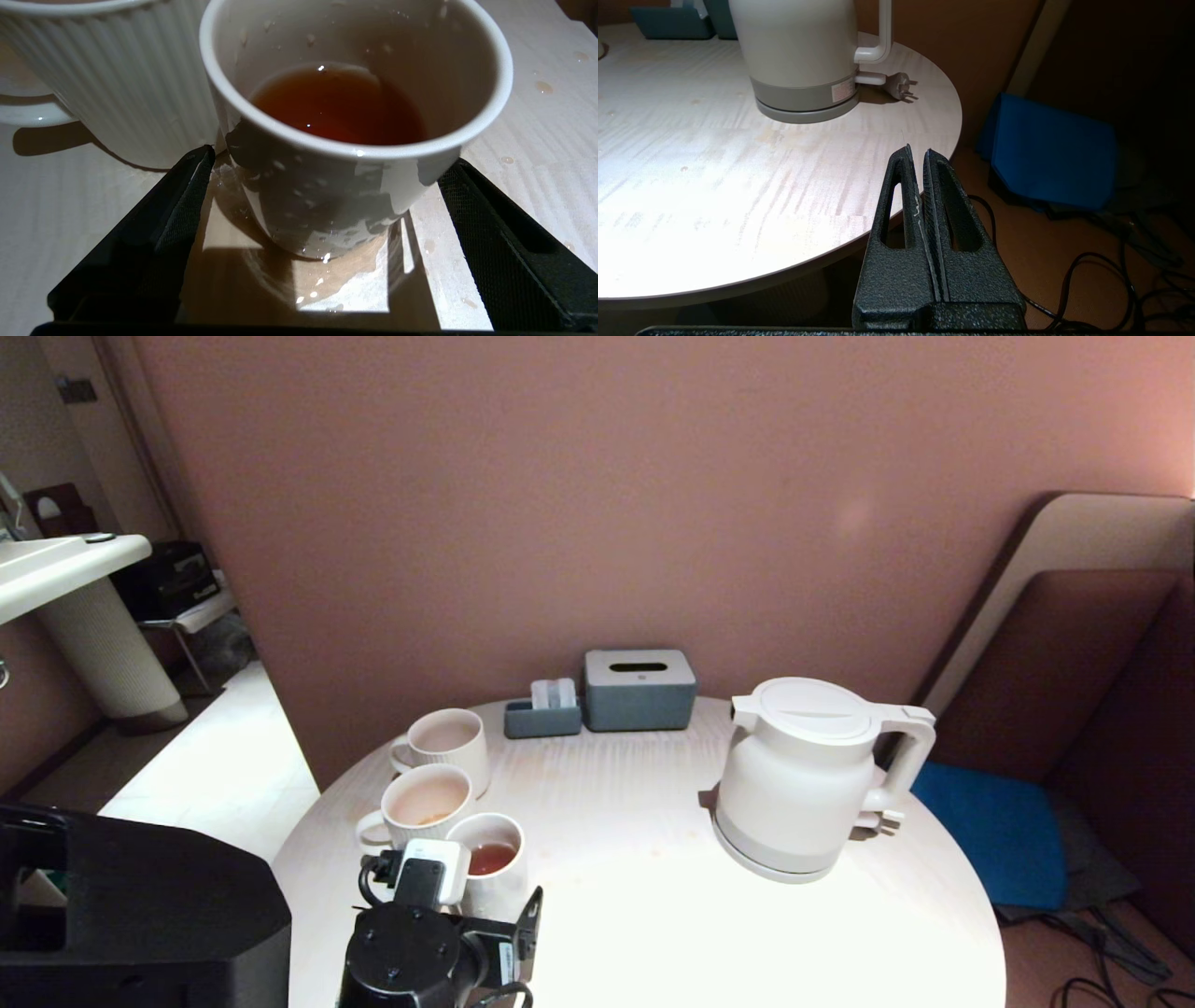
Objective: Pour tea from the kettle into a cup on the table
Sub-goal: Pick up the cup
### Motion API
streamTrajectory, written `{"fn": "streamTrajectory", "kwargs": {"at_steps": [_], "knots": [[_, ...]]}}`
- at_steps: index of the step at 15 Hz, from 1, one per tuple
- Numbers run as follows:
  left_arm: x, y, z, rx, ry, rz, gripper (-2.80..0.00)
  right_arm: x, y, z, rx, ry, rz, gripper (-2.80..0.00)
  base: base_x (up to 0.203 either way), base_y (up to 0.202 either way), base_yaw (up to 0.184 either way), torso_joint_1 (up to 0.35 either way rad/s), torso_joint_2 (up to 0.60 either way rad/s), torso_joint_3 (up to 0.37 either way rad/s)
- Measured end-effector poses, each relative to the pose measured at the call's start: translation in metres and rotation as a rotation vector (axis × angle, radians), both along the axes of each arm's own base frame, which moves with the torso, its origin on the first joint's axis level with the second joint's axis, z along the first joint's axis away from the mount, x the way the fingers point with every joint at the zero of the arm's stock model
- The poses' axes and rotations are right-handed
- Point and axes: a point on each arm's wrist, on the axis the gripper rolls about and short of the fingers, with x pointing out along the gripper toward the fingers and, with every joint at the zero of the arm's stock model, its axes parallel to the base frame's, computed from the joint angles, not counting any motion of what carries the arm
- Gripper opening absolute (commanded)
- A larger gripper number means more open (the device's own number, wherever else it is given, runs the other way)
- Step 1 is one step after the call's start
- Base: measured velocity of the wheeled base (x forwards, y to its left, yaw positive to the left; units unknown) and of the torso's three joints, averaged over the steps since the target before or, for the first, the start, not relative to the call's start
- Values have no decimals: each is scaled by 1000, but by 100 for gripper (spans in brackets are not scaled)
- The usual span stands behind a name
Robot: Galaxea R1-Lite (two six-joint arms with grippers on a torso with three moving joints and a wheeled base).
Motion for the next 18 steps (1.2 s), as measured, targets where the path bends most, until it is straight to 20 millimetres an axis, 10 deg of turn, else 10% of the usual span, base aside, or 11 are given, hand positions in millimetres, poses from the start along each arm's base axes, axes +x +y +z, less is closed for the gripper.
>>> {"fn": "streamTrajectory", "kwargs": {"at_steps": [18], "knots": [[29,-6,-2,-28,-32,36,0,0,0,0,0,0,0,-280,0,0,0,0,0,0]]}}
